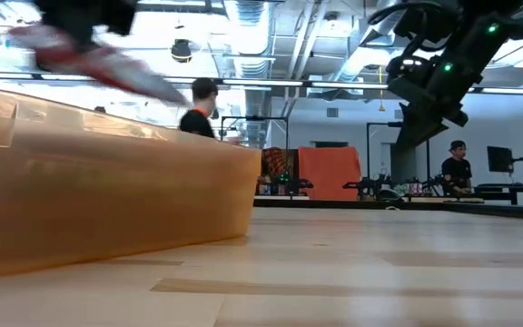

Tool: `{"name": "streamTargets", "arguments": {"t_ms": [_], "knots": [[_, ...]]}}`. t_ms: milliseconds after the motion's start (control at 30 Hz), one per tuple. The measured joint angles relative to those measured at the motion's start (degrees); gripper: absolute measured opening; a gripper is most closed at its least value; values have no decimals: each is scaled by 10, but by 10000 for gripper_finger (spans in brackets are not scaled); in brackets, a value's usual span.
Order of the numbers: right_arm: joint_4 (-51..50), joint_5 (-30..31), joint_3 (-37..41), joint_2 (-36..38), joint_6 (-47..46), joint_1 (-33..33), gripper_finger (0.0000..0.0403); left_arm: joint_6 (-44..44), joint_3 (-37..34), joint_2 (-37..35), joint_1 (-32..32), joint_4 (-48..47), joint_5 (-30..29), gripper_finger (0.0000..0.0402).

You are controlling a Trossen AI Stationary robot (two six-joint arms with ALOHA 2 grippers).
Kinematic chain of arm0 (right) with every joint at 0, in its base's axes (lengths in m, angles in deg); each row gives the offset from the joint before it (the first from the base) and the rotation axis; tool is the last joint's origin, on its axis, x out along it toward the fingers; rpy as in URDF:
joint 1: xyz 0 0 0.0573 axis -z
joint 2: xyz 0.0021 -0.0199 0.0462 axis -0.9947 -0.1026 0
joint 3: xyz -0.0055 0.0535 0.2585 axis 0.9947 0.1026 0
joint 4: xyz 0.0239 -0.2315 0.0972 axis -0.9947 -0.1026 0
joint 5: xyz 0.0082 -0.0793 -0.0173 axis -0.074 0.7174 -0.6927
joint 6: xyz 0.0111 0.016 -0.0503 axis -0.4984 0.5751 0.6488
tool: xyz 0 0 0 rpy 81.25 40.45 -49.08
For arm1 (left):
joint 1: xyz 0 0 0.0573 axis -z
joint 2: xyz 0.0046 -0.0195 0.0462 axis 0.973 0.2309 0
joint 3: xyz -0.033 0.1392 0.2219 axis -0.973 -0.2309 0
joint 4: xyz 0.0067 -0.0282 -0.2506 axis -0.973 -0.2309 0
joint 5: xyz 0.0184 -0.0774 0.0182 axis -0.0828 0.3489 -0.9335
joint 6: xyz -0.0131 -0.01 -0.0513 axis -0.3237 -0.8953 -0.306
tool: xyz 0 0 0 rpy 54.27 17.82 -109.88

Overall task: Sort popcorn bags into baskets
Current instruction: Put the popcorn bag into the orange bin

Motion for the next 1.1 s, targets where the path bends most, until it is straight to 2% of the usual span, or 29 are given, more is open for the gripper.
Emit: {"name": "streamTargets", "arguments": {"t_ms": [233, 400, 533, 667, 800, 1100], "knots": [[8, -2, 0, -16, 3, 0, 23, -154, -176, -120, 101, 136, -82, 5], [11, -2, 0, -17, 3, 0, 16, -195, -249, -138, 133, 204, -76, 5], [11, -2, 0, -17, 3, 0, 28, -195, -264, -137, 149, 208, -64, 6], [11, -2, 0, -17, 3, 1, 40, -186, -267, -137, 150, 207, -92, 20], [11, -2, 0, -17, 3, 1, 43, -171, -267, -137, 150, 225, -112, 62], [11, -2, 0, -17, 4, 1, 43, -166, -267, -137, 149, 205, -51, 168]]}}
